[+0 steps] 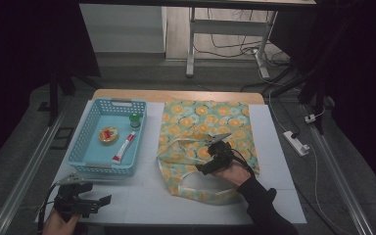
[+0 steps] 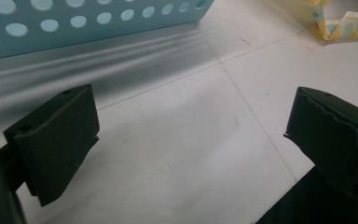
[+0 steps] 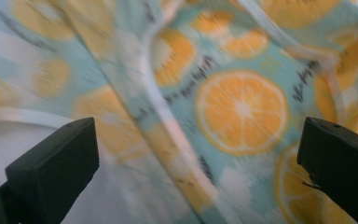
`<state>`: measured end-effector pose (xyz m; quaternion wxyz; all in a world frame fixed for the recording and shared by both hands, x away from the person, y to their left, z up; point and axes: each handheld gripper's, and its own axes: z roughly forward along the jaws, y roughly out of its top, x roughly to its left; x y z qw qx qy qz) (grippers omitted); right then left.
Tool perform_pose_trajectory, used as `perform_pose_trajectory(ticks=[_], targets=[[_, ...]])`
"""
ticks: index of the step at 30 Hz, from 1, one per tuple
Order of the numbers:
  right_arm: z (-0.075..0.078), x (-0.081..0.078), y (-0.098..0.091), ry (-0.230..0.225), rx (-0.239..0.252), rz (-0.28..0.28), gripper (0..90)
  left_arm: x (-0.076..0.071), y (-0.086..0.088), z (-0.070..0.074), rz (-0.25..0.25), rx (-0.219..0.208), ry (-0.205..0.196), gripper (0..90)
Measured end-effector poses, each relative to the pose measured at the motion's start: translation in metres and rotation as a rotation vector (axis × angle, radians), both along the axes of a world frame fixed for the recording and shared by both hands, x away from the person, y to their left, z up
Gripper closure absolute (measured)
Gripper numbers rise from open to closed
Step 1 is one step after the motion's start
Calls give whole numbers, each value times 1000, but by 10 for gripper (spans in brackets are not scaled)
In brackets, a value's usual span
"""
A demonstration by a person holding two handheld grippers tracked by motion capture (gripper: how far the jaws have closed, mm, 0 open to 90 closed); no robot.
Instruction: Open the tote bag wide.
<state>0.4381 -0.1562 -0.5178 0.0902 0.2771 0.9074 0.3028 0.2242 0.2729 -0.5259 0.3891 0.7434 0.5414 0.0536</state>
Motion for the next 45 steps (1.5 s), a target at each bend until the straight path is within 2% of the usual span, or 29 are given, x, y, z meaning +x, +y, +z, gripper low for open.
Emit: perform_pose_trajectory(ticks=[5,8,12,18,25,27,34,40,45], targets=[[-10,4,-5,-25,-44,-7,0,0,0,0,0,0,0,28],[-9,3,-7,-32,-34,-3,57,0,0,0,-1,-1,1,28],[-5,0,-7,-34,-24,32,238,0,0,0,-3,-5,3,27],[2,-3,-7,-22,-31,83,580,1,1,0,-6,-14,8,27],[3,-4,-7,8,-18,125,858,1,0,0,-8,-11,10,27],[4,-4,-7,5,-23,132,876,1,0,0,-11,-9,9,27],[14,-3,-11,12,46,116,886,2,0,0,-12,-10,9,27],[24,-1,-13,5,70,122,900,2,0,0,-16,-5,9,27],[34,2,-14,1,100,98,900,2,0,0,-16,-5,12,27]])
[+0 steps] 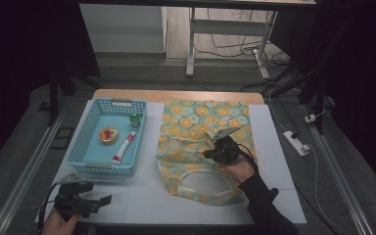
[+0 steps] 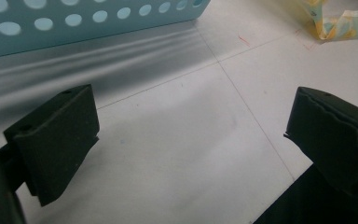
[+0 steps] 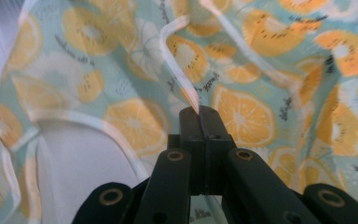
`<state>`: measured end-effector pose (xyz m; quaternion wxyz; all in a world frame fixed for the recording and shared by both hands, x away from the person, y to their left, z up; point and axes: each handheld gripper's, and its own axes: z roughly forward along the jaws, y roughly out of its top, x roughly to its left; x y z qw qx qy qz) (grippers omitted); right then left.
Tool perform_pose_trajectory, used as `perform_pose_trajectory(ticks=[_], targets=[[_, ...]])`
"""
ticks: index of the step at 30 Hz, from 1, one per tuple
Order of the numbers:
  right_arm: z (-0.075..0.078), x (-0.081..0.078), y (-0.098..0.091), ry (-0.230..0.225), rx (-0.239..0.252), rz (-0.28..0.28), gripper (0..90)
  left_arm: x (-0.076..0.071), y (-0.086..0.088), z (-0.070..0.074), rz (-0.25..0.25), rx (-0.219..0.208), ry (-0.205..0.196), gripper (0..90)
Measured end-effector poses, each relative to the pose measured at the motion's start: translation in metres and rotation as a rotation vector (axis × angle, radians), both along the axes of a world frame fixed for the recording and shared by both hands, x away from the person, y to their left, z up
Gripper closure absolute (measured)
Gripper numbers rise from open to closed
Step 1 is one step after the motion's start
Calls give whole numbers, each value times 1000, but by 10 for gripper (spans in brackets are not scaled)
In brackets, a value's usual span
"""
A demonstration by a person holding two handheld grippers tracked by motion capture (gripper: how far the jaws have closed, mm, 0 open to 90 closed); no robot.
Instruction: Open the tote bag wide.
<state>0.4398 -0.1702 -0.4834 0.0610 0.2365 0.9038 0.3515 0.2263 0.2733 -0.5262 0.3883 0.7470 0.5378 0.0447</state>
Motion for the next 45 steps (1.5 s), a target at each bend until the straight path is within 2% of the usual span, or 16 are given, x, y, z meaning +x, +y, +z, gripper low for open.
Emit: perform_pose_trajectory(ticks=[5,12,28,40,45], targets=[[13,3,-1,-12,18,-16,900,0,0,0,0,0,1,27],[24,7,1,-4,25,-5,900,0,1,-1,4,-5,1,27],[60,12,6,-63,50,-18,900,0,2,-1,6,-5,5,27],[78,14,16,-100,85,-18,900,0,1,-1,9,0,4,27],[84,16,16,-103,99,-24,900,0,1,-1,8,0,4,26]])
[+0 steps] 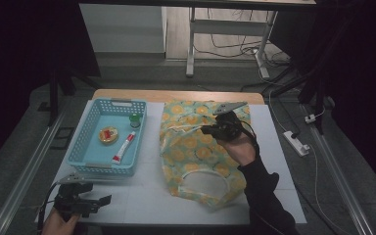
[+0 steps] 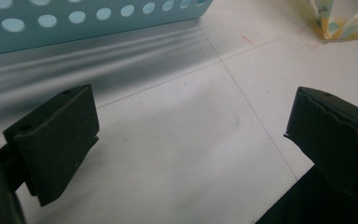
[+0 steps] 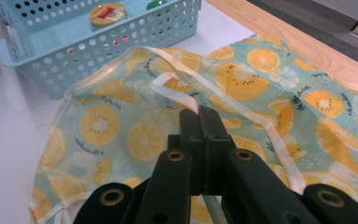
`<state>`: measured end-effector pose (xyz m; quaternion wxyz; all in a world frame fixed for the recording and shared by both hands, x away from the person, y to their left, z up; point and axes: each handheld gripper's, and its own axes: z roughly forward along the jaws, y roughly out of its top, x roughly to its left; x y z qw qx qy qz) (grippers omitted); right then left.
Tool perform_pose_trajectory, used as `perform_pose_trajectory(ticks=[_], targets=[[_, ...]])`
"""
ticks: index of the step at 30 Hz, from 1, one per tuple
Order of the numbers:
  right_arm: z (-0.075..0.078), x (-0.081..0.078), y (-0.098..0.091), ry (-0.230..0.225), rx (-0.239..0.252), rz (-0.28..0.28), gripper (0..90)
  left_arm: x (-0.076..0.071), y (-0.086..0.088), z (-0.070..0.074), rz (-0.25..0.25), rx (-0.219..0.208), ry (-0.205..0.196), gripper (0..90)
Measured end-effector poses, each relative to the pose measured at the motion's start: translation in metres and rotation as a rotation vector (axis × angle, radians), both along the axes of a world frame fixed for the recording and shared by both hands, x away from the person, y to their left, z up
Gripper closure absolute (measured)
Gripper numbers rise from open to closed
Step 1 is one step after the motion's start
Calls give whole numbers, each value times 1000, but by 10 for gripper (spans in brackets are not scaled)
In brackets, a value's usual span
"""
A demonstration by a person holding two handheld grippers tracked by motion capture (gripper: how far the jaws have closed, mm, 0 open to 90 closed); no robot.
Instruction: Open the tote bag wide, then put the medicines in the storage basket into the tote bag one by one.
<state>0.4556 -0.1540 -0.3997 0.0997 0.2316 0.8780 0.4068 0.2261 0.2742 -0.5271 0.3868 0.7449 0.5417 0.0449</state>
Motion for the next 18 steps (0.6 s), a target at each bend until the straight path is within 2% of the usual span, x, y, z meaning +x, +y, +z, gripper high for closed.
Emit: perform_pose_trajectory(ticks=[6,18], targets=[[4,2,0,1,4,-3,900,0,-1,0,1,3,-4,26],[-5,1,-2,6,-8,20,900,-2,-1,2,15,15,-25,6]])
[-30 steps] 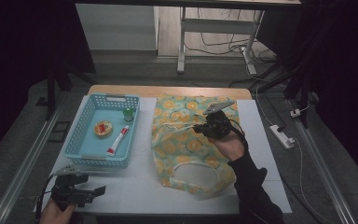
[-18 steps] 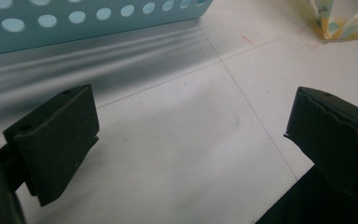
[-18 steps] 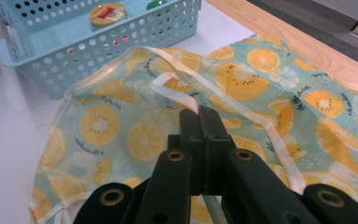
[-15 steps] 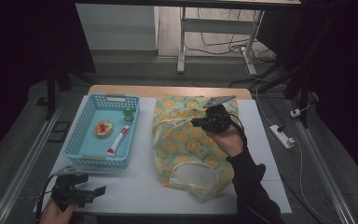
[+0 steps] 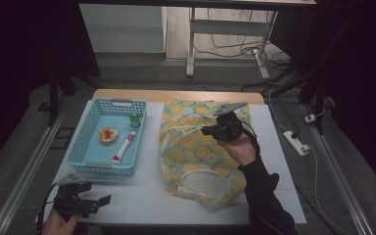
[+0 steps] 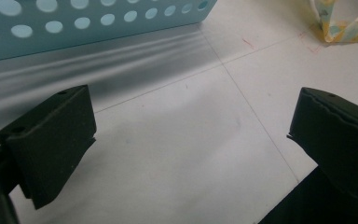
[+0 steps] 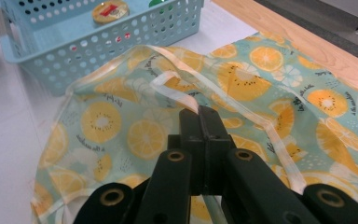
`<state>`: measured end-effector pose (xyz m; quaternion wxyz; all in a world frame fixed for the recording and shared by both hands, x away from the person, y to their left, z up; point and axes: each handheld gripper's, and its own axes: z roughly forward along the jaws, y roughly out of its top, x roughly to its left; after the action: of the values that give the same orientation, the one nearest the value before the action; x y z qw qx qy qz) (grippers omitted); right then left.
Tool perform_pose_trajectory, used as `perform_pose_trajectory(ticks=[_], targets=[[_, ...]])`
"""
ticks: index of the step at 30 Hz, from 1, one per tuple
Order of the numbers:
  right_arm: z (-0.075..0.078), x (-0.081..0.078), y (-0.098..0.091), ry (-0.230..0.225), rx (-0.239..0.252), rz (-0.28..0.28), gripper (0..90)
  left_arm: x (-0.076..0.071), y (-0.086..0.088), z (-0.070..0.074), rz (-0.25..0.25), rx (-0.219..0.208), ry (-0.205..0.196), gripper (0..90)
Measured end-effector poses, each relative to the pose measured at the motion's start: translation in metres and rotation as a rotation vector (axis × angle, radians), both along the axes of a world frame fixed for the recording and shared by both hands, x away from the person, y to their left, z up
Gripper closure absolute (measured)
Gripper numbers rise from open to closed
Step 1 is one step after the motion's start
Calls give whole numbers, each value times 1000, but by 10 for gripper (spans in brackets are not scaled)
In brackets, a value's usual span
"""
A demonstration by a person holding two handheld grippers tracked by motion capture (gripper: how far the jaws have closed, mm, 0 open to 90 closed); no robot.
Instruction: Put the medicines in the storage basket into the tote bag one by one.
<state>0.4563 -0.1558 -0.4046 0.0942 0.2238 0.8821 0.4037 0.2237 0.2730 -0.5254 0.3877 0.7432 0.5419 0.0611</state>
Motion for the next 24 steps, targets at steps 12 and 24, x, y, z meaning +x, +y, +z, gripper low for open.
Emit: perform_pose_trajectory(ticks=[12,24], targets=[[-4,0,0,1,11,-4,900,-2,-2,5,-6,28,-23,6],[-6,1,-2,11,9,1,900,-2,1,12,-34,3,-54,15]])
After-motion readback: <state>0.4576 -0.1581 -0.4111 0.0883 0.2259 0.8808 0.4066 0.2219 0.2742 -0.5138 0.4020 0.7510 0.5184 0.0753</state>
